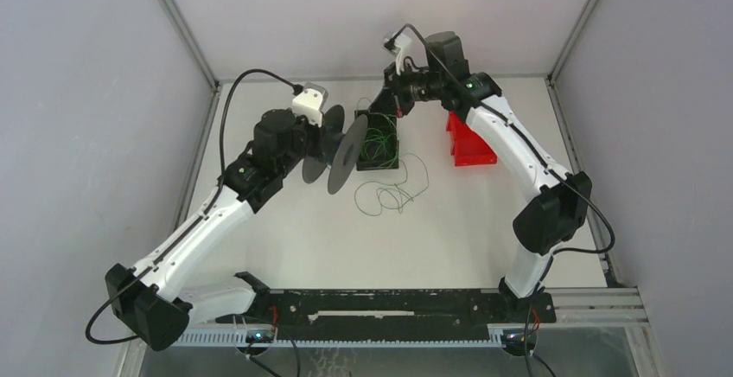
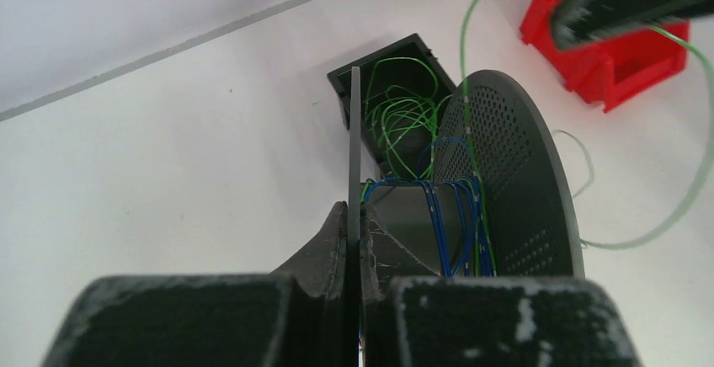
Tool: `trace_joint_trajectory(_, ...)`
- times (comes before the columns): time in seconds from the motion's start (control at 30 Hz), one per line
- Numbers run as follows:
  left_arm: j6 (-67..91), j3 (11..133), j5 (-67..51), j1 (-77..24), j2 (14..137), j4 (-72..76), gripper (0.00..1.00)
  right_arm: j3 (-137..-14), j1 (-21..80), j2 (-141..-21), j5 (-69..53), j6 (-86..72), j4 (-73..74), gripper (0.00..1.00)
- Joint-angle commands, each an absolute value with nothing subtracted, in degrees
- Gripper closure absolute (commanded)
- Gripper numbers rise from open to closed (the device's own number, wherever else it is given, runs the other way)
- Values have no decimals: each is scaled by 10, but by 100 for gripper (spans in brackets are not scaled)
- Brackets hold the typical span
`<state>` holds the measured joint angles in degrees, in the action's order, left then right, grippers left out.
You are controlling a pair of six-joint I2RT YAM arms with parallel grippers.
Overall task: Wrap the cables
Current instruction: Wrap the cable around the cable reel.
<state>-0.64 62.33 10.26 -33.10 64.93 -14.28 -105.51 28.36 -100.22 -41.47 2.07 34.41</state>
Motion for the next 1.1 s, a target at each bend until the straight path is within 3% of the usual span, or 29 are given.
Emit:
trace_joint_trajectory(0.0,-11,639,45,-330,616,-106,100,-1074,251,-1024,-412,14,324,100)
trace_joint_trajectory(0.57,62,711,-18,-293,606,-148,100,-904,246,-1027,-430,21,248,97)
trace_joint_trajectory(1.07,177,732,-60,-234,602,-164,100,-803,279,-1030,-447,-4,168,83)
